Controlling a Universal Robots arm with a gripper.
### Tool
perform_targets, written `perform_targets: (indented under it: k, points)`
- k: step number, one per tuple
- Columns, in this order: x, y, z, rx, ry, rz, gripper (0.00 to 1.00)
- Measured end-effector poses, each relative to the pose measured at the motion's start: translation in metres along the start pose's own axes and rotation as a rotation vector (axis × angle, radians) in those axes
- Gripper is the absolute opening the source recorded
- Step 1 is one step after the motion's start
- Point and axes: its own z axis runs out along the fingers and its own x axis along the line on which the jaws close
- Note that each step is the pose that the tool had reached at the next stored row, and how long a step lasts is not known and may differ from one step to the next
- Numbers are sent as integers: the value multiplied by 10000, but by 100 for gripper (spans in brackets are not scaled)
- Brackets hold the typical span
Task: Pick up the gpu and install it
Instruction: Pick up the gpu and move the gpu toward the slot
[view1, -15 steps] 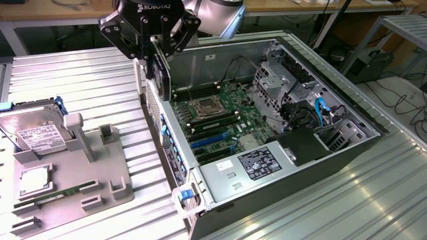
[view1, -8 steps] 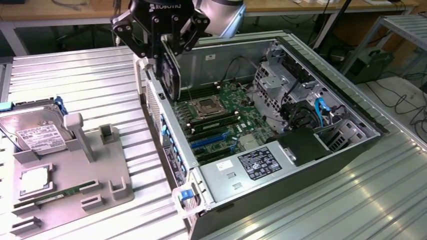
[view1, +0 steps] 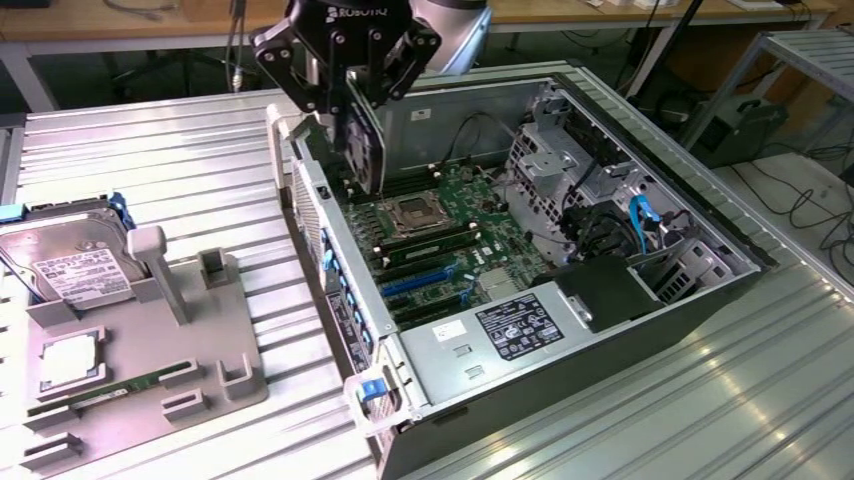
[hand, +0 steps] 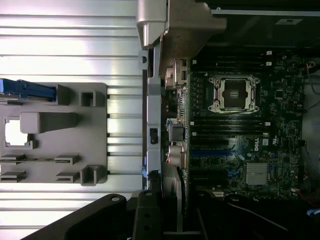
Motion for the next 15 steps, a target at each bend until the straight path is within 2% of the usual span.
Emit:
perform_targets:
  k: [15]
  points:
    - [-385, -3, 13, 0, 0, 0, 28]
